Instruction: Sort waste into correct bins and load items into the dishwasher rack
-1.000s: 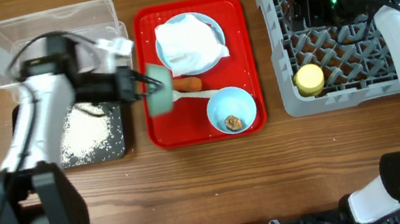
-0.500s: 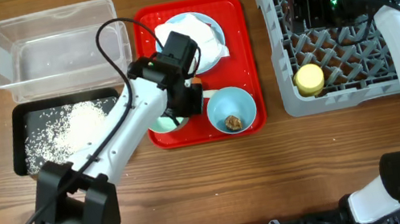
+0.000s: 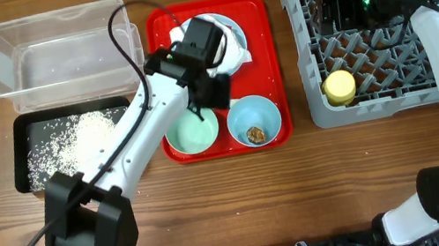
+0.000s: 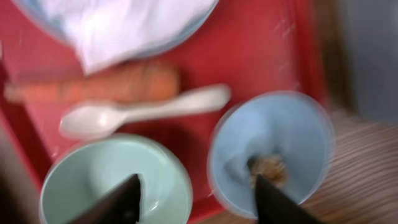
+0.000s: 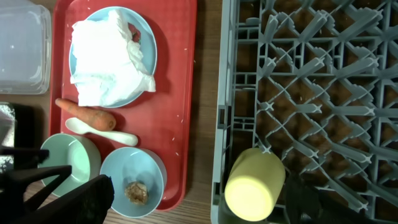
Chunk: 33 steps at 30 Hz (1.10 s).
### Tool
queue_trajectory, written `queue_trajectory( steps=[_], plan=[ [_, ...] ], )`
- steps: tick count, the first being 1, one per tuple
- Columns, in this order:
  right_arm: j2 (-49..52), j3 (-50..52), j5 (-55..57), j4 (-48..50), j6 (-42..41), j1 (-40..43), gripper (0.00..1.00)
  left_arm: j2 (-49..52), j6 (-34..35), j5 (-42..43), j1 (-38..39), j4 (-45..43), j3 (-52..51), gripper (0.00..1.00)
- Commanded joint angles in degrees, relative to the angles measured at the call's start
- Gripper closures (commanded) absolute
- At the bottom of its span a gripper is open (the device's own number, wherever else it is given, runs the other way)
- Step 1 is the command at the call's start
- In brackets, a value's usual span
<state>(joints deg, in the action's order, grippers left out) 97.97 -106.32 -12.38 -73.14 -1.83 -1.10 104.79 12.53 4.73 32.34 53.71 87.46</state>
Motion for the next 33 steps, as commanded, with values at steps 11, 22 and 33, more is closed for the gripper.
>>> queue_trajectory(
  steps=[11, 22, 33],
  plan=[
    [0.07, 0.37, 0.83, 1.14, 0.57, -0.17, 0.09, 13.64, -15.52, 2.19, 15.61, -9.2, 1.79, 0.46],
    [0.07, 0.37, 0.81, 1.9, 0.35, -0.17, 0.09, 15.98, -15.06, 1.79, 15.63, -10.21, 1.81, 0.91],
    [0.07, 0.37, 0.87, 2.19, 0.35, -0.17, 0.09, 5.49, -1.14, 5.38, 8.09, 3.26, 14.97, 0.96]
  ],
)
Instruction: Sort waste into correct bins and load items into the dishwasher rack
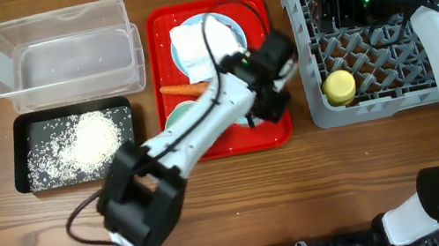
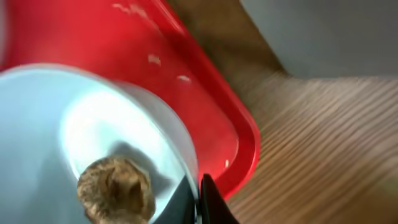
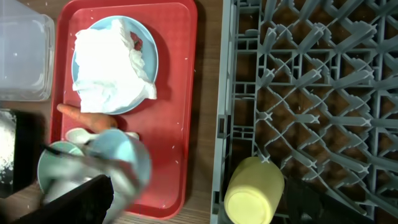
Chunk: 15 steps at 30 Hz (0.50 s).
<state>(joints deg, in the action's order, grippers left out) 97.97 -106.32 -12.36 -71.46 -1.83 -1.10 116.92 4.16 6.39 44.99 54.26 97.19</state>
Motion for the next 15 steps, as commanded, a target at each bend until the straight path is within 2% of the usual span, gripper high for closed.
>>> queue_trajectory(
  steps=[1, 4, 9, 12, 15],
  plan=[
    [0.07, 0.37, 0.85, 0.55, 0.35, -0.17, 0.09, -8.55, 8.55, 7.15, -7.37, 3.87, 5.62, 0.96],
    [0.07, 0.37, 0.85, 0.57, 0.37, -0.17, 0.09, -11.89, 9.84, 15.15, -16.48, 9.66, 5.62, 0.96],
    [0.07, 0.37, 0.85, 0.98, 0.37, -0.17, 0.09, -12.15, 9.18, 17.53, -32.22, 23.93, 5.57, 0.96],
    [0.07, 0.37, 1.01, 0.96, 0.37, -0.17, 0.09, -12.15, 3.69, 22.93, -38.49, 30.18, 5.57, 0.96],
    [0.07, 0.37, 1.01, 1.14, 0.37, -0.17, 0.09, -12.15, -2.73, 29.77, -44.41, 31.5, 4.09, 0.96]
  ],
)
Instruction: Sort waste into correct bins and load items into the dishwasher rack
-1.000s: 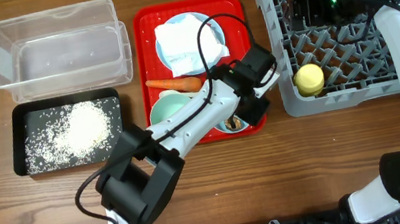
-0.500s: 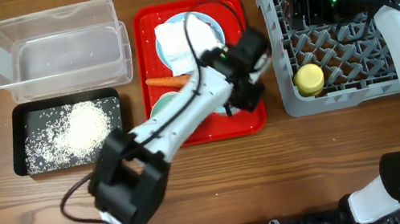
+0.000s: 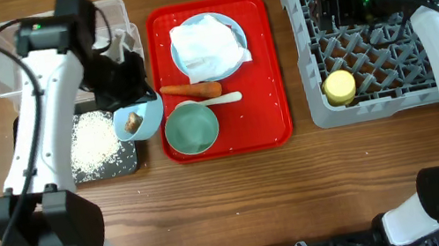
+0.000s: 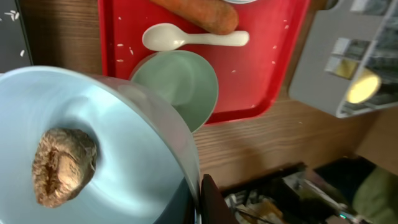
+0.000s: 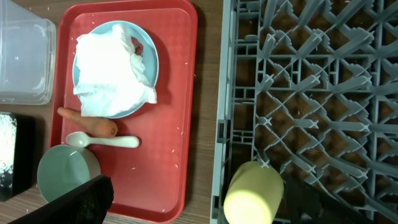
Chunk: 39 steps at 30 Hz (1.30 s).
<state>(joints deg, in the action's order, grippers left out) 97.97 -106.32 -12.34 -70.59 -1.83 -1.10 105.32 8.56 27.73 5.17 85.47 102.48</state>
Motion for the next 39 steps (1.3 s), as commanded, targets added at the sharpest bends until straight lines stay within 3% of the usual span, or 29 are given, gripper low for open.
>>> queue_trajectory(
  steps=[1, 3, 12, 18, 22, 28, 33, 35, 36, 39],
  plan=[
    [0.07, 0.37, 0.98, 0.22, 0.37, -0.17, 0.09, -0.55, -10.27, 13.0, -7.1, 0.33, -2.54, 0.96],
    [0.07, 0.37, 0.98, 0.22, 0.35, -0.17, 0.09, -0.55, -16.39, 21.73, -13.97, 0.13, -6.95, 0.96],
    [0.07, 0.39, 0.96, 0.24, 0.35, -0.17, 0.09, -0.52, -32.48, 41.72, -34.1, -4.22, -22.03, 0.96],
    [0.07, 0.37, 0.96, 0.5, 0.33, -0.17, 0.09, -0.5, -32.39, 49.75, -40.5, -14.38, -32.2, 0.96],
    [0.07, 0.39, 0.96, 0.46, 0.35, -0.17, 0.09, -0.5, -31.74, 62.62, -40.54, -15.91, -34.21, 0.96],
    [0.07, 0.37, 0.96, 0.48, 0.33, -0.17, 0.09, -0.79, -30.27, 62.6, -40.28, -16.31, -34.1, 0.96],
    [0.07, 0.39, 0.94, 0.52, 0.15, -0.17, 0.09, -12.11, -30.18, 48.65, -27.87, -16.63, -26.38, 0.96],
    [0.07, 0.37, 0.96, 0.5, 0.15, -0.17, 0.09, -15.43, -24.3, 38.73, -19.78, -20.48, -23.63, 0.96],
    [0.07, 0.37, 0.96, 0.5, 0.2, -0.17, 0.09, -17.4, -17.92, 28.48, -12.61, -25.9, -23.28, 0.96],
    [0.07, 0.39, 0.96, 0.39, 0.17, -0.17, 0.09, -17.64, -12.5, 8.76, 4.5, -33.38, -23.34, 0.96]
  ],
)
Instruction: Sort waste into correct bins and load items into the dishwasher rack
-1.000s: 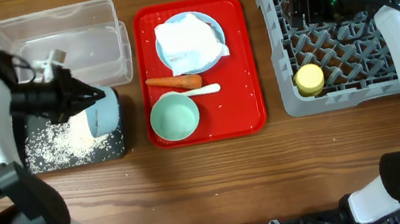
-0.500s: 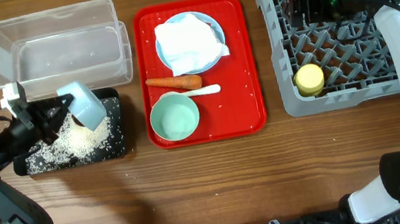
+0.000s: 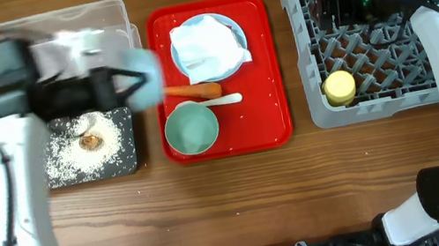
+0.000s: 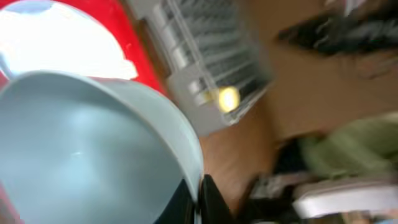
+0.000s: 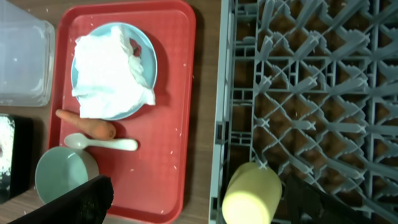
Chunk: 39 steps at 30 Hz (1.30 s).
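Observation:
My left gripper (image 3: 119, 84) is shut on the rim of a light blue bowl (image 3: 141, 68), held tipped on its side above the black tray's right end. In the left wrist view the blue bowl (image 4: 93, 149) is empty, its rim pinched between the fingertips (image 4: 205, 200). A brown food lump (image 3: 91, 142) lies on the rice in the black tray (image 3: 128, 163). The grey dishwasher rack (image 3: 313, 80) holds a yellow cup (image 3: 340, 88). My right gripper (image 5: 199, 190) hangs open high over the rack's left edge, holding nothing.
The red tray (image 3: 267, 61) carries a blue plate (image 3: 232, 27) with a crumpled napkin (image 3: 206, 43), a carrot (image 3: 192, 91), a white spoon (image 3: 220, 100) and a green bowl (image 3: 192, 129). A clear plastic bin (image 3: 63, 42) stands behind the black tray.
The bowl was upright with the brown lump in it at the black tray's right edge. Now it is tipped and empty, and the lump lies on the rice. The left arm has swung left.
My left gripper was open above the green and blue bowls on the red tray. Then it was shut on the blue bowl's rim there. Then it held the bowl, lump inside, beside the black tray. Now the lump is in that tray. The right arm stayed put.

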### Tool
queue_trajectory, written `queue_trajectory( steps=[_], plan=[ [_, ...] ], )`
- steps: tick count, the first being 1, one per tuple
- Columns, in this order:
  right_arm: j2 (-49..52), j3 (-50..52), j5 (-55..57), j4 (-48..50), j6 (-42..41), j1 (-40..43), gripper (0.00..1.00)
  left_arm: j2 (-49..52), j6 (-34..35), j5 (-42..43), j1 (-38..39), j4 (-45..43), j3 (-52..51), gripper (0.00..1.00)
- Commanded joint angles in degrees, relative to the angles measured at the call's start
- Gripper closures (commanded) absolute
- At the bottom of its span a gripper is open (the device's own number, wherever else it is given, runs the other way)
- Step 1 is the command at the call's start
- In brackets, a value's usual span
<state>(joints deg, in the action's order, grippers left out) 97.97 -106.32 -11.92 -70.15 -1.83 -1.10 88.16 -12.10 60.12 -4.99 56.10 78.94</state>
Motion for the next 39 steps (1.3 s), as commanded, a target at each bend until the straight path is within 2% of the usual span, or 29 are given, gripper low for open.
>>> queue_trajectory(
  steps=[1, 3, 4, 7, 12, 13, 15, 17, 18, 21, 25, 27, 28, 31, 33, 34, 39],
  plan=[
    [0.07, 0.39, 0.55, -0.09, 0.2, -0.17, 0.09, 0.0, 8.15, -28.81, 19.98, -5.46, 0.2, 0.96],
    [0.07, 0.37, 0.55, -0.11, 0.2, -0.17, 0.09, 2.91, 8.17, -43.45, 33.68, -9.11, 0.2, 0.96],
    [0.07, 0.37, 0.55, -0.11, 0.24, -0.17, 0.09, 4.79, 8.15, -47.32, 38.03, -10.29, 0.2, 0.96],
    [0.07, 0.37, 0.55, -0.26, 0.31, -0.17, 0.09, 10.8, 8.13, -51.47, 45.57, -11.91, 0.2, 0.96],
    [0.07, 0.37, 0.57, -0.61, 0.33, -0.17, 0.09, 19.89, 8.11, -51.52, 50.25, -13.44, 0.2, 0.96],
    [0.07, 0.39, 0.57, -0.66, 0.33, -0.17, 0.09, 20.55, 8.11, -51.54, 50.42, -13.51, 0.2, 0.96],
    [0.07, 0.39, 0.57, -0.66, 0.33, -0.17, 0.09, 20.94, 8.11, -51.69, 50.49, -13.75, 0.2, 0.83],
    [0.07, 0.39, 0.57, -0.61, 0.35, -0.17, 0.09, 20.94, 8.13, -51.67, 50.49, -13.73, 0.2, 0.59],
    [0.07, 0.39, 0.57, -0.59, 0.35, -0.17, 0.09, 20.92, 8.31, -51.67, 50.49, -13.68, 0.22, 0.54],
    [0.07, 0.39, 0.57, -1.07, 0.33, -0.17, 0.09, 20.33, 14.6, -51.67, 49.99, -12.66, 3.28, 0.54],
    [0.07, 0.39, 0.57, -1.27, 0.33, -0.17, 0.09, 17.57, 15.39, -55.49, 46.01, -6.97, 12.28, 0.52],
    [0.07, 0.37, 0.59, -1.25, 0.31, -0.17, 0.09, 16.9, 15.37, -59.3, 42.95, -8.02, 12.61, 0.42],
    [0.07, 0.37, 0.59, -1.18, 0.28, -0.17, 0.09, 16.98, 14.88, -60.0, 40.06, -9.66, 12.59, 0.34],
    [0.07, 0.37, 0.61, -0.96, 0.33, -0.17, 0.09, 18.88, 13.79, -59.98, 34.01, -15.96, 12.59, 0.24],
    [0.07, 0.39, 1.95, -1.05, 0.28, -0.17, 0.09, 22.05, 11.04, -58.25, 30.73, -24.61, 12.59, 0.17],
    [0.07, 0.39, 2.12, -1.16, 0.31, -0.17, 0.09, 24.46, 7.72, -56.74, 30.23, -28.26, 12.59, 0.14],
    [0.07, 0.39, 2.12, -1.53, 0.33, -0.17, 0.09, 35.52, 7.15, -56.76, 31.26, -36.46, 12.59, 0.04]
  ],
)
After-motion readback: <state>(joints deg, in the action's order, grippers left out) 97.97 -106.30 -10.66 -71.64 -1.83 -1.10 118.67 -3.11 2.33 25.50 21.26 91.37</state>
